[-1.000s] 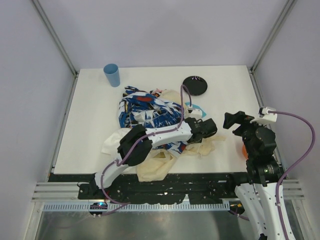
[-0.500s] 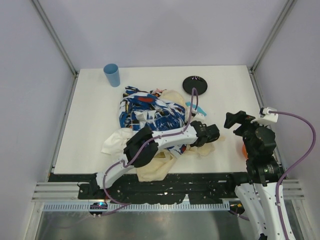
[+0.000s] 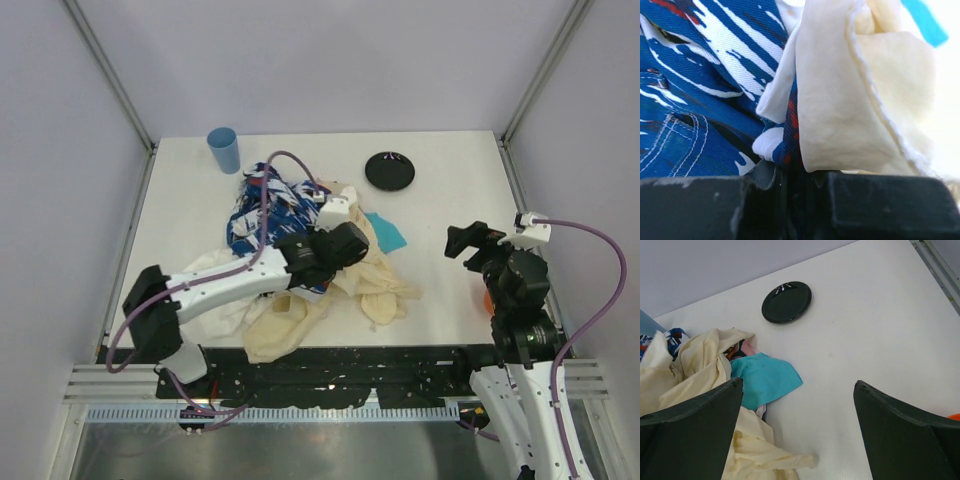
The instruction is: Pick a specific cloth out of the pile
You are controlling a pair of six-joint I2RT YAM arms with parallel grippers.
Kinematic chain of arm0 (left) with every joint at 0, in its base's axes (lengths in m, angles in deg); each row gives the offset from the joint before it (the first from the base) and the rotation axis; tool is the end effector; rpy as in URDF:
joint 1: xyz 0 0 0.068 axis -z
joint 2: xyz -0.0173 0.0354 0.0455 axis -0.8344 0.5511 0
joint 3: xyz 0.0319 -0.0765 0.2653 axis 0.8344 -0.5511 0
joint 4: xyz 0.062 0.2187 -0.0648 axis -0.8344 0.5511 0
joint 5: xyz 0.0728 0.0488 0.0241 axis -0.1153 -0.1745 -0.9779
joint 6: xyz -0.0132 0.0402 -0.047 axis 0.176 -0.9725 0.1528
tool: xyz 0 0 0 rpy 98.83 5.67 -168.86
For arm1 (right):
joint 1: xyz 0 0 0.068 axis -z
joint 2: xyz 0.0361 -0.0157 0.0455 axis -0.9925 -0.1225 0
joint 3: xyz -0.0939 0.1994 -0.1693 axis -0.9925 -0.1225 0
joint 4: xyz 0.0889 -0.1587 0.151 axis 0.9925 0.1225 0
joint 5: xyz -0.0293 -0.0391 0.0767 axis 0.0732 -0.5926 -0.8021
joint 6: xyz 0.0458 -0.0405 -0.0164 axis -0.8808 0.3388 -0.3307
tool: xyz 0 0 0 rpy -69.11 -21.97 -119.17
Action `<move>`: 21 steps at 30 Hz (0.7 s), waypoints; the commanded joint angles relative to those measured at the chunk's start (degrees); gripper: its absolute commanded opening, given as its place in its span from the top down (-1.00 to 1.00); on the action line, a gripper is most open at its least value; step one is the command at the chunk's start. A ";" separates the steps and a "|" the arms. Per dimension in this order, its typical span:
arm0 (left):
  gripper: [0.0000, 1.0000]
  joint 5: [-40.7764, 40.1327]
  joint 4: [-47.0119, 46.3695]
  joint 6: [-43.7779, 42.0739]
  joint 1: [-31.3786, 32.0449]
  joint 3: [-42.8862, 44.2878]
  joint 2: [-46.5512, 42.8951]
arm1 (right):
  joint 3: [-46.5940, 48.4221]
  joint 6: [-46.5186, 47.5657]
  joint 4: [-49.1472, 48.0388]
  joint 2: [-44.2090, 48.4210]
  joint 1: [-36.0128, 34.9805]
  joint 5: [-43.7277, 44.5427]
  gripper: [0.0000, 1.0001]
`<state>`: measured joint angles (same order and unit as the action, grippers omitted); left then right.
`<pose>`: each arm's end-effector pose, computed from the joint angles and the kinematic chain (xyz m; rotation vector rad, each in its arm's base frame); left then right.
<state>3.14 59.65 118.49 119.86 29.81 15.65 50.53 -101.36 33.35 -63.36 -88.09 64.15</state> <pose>0.1774 -0.2831 0.2777 0.1726 2.2684 -0.0295 0.0933 0.0018 0.3144 0.3208 1.7098 0.2020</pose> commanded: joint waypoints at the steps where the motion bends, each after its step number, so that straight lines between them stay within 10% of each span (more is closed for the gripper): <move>1: 1.00 -7.01 -7.16 -4.83 -4.24 -4.14 -10.76 | -0.53 0.02 -3.75 -1.69 0.03 -5.22 -0.90; 12: 1.00 -6.05 -9.88 -5.72 -14.61 -16.09 -30.54 | 1.05 -1.65 -10.42 -20.58 -0.15 -24.81 -0.91; 21: 1.00 -5.34 -10.24 -5.28 -17.34 -19.97 -35.47 | 7.71 -8.08 -22.21 -45.26 -5.41 -23.07 -0.90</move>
<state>1.07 53.07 114.23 103.41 10.18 -17.96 51.69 -107.24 19.38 -101.70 -90.23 41.06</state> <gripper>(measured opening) 0.147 0.954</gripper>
